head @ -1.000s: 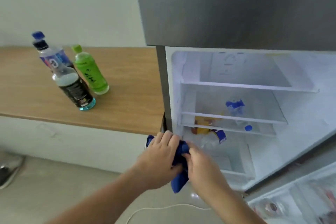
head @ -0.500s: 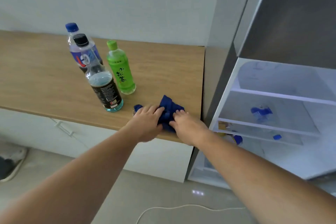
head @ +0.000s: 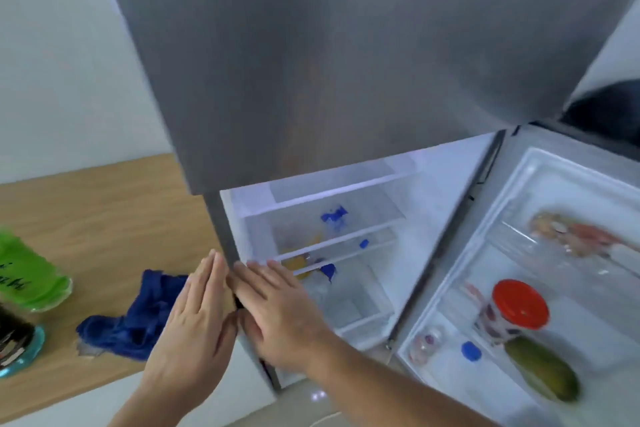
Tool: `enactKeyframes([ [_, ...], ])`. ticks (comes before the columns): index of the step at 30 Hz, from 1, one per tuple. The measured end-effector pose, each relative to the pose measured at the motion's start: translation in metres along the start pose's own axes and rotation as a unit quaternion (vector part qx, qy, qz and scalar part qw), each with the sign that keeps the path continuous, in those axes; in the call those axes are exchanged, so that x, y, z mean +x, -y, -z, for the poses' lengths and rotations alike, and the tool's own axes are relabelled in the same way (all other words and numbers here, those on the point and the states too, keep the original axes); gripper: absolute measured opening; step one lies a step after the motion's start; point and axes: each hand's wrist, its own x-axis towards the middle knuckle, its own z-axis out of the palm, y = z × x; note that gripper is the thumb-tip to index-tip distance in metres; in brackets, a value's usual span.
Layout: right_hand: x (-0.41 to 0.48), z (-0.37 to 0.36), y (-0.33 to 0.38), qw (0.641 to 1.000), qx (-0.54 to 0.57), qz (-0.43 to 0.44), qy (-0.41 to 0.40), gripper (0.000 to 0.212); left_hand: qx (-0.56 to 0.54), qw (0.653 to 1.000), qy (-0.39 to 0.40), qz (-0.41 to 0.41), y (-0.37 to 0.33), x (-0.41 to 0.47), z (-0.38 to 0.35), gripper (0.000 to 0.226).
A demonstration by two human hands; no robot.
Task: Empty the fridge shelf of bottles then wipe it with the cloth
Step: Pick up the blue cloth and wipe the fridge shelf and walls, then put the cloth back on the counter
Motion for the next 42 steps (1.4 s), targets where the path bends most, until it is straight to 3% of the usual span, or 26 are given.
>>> enactKeyframes([
  [4,-0.05,0.071,-0.057,0.99,-0.087,-0.075,-0.086,0.061,-0.021,0.995,0.019,-0.099,-0.107,0.057,-0.015,0.074],
  [7,-0.098,0.139,-0.103,0.958,-0.161,-0.171,-0.167,0.057,-0.057,0.988,0.025,-0.144,-0.188,0.102,-0.024,0.075],
  [10,-0.164,0.205,-0.14,0.901,-0.238,-0.288,-0.221,0.06,-0.054,0.98,0.036,-0.191,-0.27,0.13,-0.034,0.078],
  [15,-0.289,0.3,-0.167,0.794,-0.329,-0.452,-0.238,0.066,-0.074,0.956,0.058,-0.278,-0.392,0.153,-0.057,0.078],
  [20,-0.407,0.37,-0.181,0.683,-0.34,-0.585,-0.276,0.073,-0.054,0.935,0.078,-0.341,-0.493,0.184,-0.089,0.079],
  [22,-0.446,0.383,-0.186,0.664,-0.346,-0.612,-0.255,0.072,-0.047,0.937,0.088,-0.336,-0.524,0.191,-0.099,0.077],
  [26,-0.472,0.385,-0.186,0.686,-0.368,-0.594,-0.201,0.064,-0.04,0.957,0.057,-0.28,-0.545,0.186,-0.113,0.068],
  [31,-0.466,0.383,-0.156,0.698,-0.35,-0.595,-0.19,0.059,-0.082,0.956,0.034,-0.28,-0.537,0.182,-0.102,0.062],
  [34,-0.46,0.393,-0.123,0.749,-0.308,-0.578,-0.104,0.058,-0.091,0.956,0.037,-0.276,-0.531,0.173,-0.092,0.063],
  [38,-0.437,0.41,-0.1,0.864,-0.078,-0.494,0.058,0.061,-0.123,0.963,0.056,-0.232,-0.517,0.15,-0.078,0.062],
  [42,-0.381,0.381,-0.107,0.895,0.177,-0.404,0.067,0.058,-0.206,0.955,0.134,-0.167,-0.489,0.116,-0.051,0.056],
])
